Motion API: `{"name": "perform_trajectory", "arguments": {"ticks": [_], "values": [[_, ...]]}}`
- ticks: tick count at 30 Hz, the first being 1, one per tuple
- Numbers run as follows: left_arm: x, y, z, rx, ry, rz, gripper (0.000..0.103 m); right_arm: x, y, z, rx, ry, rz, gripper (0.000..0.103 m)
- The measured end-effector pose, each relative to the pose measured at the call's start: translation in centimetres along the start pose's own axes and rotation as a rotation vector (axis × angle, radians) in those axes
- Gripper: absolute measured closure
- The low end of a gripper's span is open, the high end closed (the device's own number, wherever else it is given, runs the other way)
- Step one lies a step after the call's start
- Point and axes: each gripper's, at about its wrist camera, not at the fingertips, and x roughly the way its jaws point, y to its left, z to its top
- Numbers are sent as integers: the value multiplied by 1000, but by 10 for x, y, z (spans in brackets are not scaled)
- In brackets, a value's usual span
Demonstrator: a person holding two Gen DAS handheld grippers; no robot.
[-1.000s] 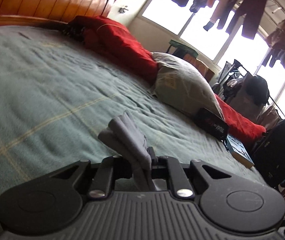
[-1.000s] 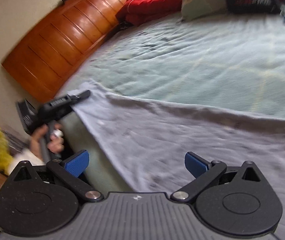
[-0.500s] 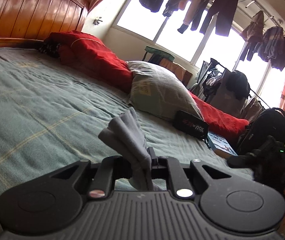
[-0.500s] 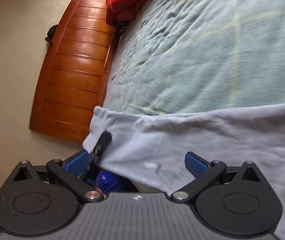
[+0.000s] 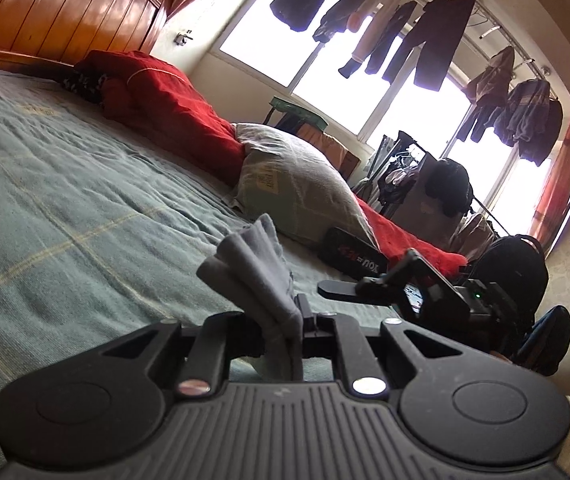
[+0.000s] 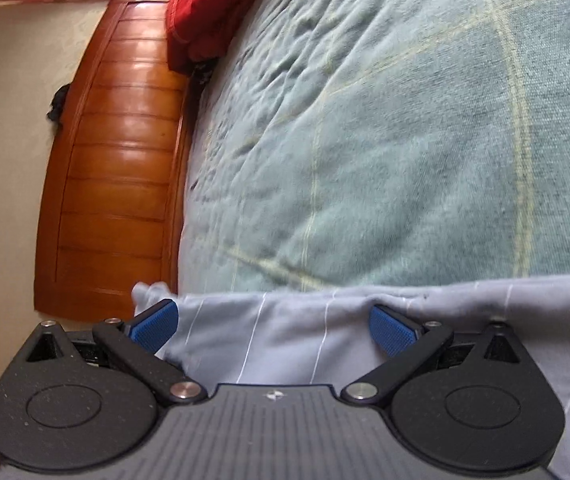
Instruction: Fold clothes
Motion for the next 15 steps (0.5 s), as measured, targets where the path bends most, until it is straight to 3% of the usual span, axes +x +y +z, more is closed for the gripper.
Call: {"name": "perform_trajectory", "arguments": {"ticks": [4, 15], "values": [[0, 0, 1, -1, -4, 2, 91, -2, 9, -10, -25, -3, -28, 0], [-3, 4, 0, -41, -5, -1, 91, -2, 14, -62, -59, 97, -78, 0]]}}
